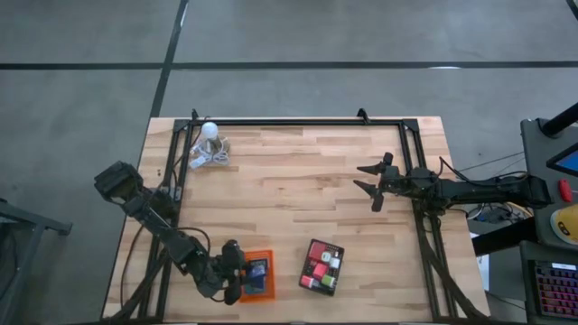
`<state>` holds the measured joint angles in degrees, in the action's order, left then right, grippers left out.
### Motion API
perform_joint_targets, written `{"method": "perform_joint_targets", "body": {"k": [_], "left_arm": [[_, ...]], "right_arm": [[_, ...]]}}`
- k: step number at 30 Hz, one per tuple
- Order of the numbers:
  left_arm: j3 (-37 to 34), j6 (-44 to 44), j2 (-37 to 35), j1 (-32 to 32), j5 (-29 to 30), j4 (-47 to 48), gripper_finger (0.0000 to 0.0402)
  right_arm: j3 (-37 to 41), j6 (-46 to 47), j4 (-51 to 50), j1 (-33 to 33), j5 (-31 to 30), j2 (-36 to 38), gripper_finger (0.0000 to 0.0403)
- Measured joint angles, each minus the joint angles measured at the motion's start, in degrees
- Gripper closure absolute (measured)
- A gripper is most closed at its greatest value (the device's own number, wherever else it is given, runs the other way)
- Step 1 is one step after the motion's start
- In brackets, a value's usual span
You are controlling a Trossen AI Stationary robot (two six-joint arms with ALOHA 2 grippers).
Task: Pick & Place Office items
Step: Put the dark blue timer into the orange bin
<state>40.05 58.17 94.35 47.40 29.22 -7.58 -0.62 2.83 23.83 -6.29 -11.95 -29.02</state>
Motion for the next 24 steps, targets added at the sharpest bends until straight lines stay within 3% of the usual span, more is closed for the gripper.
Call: {"method": "perform_joint_targets", "body": {"k": [17,24], "left_arm": [[0.00,0.16,0.00,0.00,0.33,0.79,0.0233],[-0.15,-0.48,0.07,-0.02,0.12,1.40,0.0186]], "right_arm": [[0.02,0.04,0.01,0.00,-0.02,-0.02,0.0184],[0.00,0.00,0.01,-0.02,0.00,0.00,0.0184]]}}
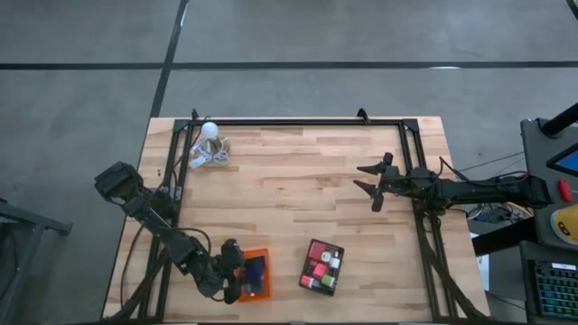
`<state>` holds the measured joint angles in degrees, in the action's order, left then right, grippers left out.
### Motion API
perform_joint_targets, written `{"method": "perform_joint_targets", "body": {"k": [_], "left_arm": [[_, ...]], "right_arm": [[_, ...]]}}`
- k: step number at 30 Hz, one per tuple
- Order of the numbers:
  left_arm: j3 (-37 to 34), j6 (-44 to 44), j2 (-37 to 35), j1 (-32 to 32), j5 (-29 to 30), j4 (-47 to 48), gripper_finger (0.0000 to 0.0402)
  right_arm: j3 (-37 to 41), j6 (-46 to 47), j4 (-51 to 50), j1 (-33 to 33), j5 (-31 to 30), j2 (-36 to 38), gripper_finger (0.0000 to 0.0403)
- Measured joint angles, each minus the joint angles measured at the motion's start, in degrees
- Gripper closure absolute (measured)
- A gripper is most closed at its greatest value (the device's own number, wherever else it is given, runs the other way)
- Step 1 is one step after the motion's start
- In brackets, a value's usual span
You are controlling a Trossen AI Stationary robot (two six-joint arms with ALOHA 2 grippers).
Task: Pick & Place Office items
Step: Put the dark blue timer into the orange bin, then return to Home Position
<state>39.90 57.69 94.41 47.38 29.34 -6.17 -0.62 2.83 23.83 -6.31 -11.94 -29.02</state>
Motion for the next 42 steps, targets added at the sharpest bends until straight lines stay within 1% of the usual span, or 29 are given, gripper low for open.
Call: {"method": "perform_joint_targets", "body": {"k": [4,7,16,21,26,30,37,40,42], "left_arm": [[0.00,-0.03,0.03,0.00,0.02,-0.23,0.0154],[0.00,-0.08,0.02,0.00,0.07,-0.36,0.0140],[0.00,-0.17,0.02,0.00,0.20,-1.20,0.0140],[0.56,-1.46,-2.21,0.00,0.22,-2.40,0.0140],[3.54,-7.49,-3.67,0.00,2.03,-0.62,0.0140],[6.62,-12.51,-4.24,0.00,5.82,2.35,0.0140],[9.34,-21.66,-7.14,0.00,12.05,2.38,0.0141],[9.60,-24.92,-8.71,-0.02,13.97,2.38,0.0150],[9.60,-26.76,-9.69,-0.06,14.72,2.40,0.0165]], "right_arm": [[0.00,0.00,-0.01,0.01,-0.02,-0.01,0.0184],[0.00,0.04,0.00,0.02,-0.01,-0.01,0.0184],[0.00,0.04,0.00,0.02,0.00,-0.01,0.0184],[0.00,0.02,-0.02,0.02,-0.02,0.00,0.0184],[0.00,-0.02,0.00,0.00,-0.02,0.00,0.0184],[0.00,0.01,-0.01,0.00,-0.02,-0.02,0.0184],[0.00,0.01,0.00,0.00,0.00,-0.02,0.0184],[0.00,0.00,0.00,0.02,-0.02,-0.02,0.0184],[0.00,0.04,-0.01,0.01,-0.01,-0.01,0.0184]]}}
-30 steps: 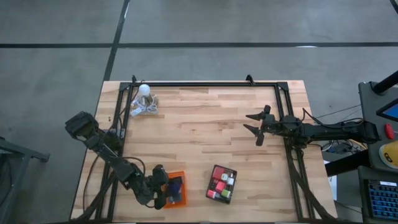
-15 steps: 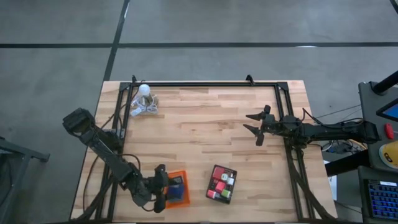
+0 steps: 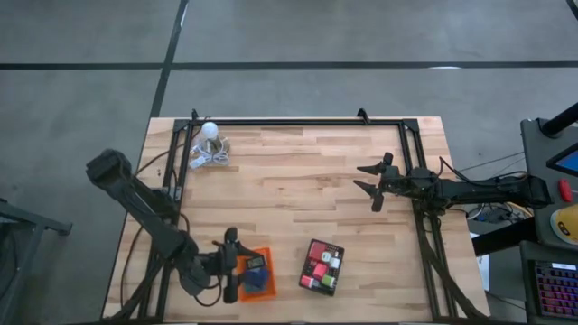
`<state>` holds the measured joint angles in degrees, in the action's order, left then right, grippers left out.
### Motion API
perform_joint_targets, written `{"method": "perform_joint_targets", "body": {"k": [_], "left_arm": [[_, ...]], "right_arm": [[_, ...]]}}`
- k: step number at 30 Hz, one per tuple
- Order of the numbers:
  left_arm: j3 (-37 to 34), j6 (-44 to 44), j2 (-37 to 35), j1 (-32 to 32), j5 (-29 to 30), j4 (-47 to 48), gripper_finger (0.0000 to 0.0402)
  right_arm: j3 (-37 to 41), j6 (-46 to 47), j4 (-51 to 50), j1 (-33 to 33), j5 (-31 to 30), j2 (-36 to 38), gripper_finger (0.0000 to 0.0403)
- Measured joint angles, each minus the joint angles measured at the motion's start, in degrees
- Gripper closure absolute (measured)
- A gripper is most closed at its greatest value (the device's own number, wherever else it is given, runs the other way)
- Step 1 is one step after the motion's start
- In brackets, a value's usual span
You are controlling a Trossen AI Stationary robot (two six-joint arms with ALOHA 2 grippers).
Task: Pick & Place Office items
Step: Return to Home Position
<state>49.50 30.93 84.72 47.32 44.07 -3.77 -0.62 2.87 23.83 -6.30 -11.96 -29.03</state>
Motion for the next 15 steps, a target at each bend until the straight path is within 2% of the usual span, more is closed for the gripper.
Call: {"method": "perform_joint_targets", "body": {"k": [5,7,11,15], "left_arm": [[0.00,-4.73,-1.46,-0.03,2.62,-0.08,0.0228],[0.00,-9.27,-1.55,-0.24,3.09,-0.75,0.0261],[0.00,-21.71,-1.55,-1.11,1.07,-3.00,0.0330],[-0.01,-24.03,-1.55,-2.14,0.47,-6.40,0.0391]], "right_arm": [[0.00,0.02,0.01,0.01,0.01,-0.01,0.0184],[0.00,-0.04,0.00,0.00,0.01,-0.01,0.0184],[0.00,-0.03,0.01,0.01,0.01,0.00,0.0184],[0.00,-0.01,0.01,-0.01,0.01,-0.01,0.0184]]}}
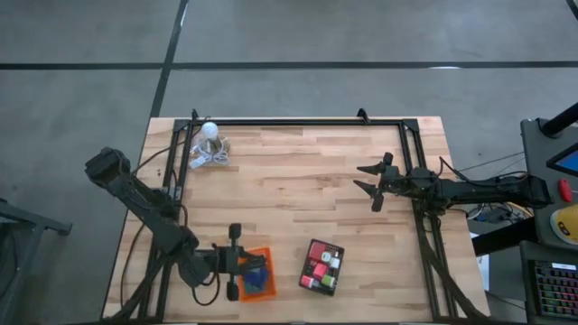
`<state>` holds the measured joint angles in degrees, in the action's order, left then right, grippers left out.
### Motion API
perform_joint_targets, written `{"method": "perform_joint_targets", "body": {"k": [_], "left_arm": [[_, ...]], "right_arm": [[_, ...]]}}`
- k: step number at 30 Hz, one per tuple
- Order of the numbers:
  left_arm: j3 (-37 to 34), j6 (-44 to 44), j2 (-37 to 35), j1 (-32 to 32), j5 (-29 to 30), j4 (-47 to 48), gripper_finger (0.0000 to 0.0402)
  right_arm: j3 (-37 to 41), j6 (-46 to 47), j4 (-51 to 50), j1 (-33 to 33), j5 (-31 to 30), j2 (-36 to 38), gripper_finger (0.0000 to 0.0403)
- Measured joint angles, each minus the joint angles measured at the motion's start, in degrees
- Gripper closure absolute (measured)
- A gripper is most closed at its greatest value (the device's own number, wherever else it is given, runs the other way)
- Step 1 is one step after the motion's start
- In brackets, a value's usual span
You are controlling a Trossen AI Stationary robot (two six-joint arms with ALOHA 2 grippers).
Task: Pick & Place Office items
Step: Return to Home Position
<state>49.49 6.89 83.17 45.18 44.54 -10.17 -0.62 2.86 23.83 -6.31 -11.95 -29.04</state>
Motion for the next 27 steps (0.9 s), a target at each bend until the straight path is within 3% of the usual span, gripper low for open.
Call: {"method": "perform_joint_targets", "body": {"k": [6,13,18,24,27], "left_arm": [[-0.02,-4.92,-0.04,-5.78,-3.55,-5.82,0.0399],[-0.02,-7.82,-0.04,-20.01,-25.61,-9.17,0.0400],[-0.02,-9.09,-0.04,-29.61,-31.30,-9.49,0.0401],[-0.06,-14.12,-1.70,-38.98,-46.88,-9.70,0.0401],[-0.06,-14.40,-2.52,-42.03,-49.68,-9.27,0.0401]], "right_arm": [[0.00,-0.03,-0.02,0.02,0.00,0.00,0.0184],[0.00,0.02,-0.01,0.02,0.00,0.00,0.0184],[0.01,0.01,0.00,0.00,-0.01,0.01,0.0184],[0.00,-0.03,-0.01,0.02,0.00,0.00,0.0184],[0.00,0.01,0.00,0.00,0.00,0.02,0.0184]]}}
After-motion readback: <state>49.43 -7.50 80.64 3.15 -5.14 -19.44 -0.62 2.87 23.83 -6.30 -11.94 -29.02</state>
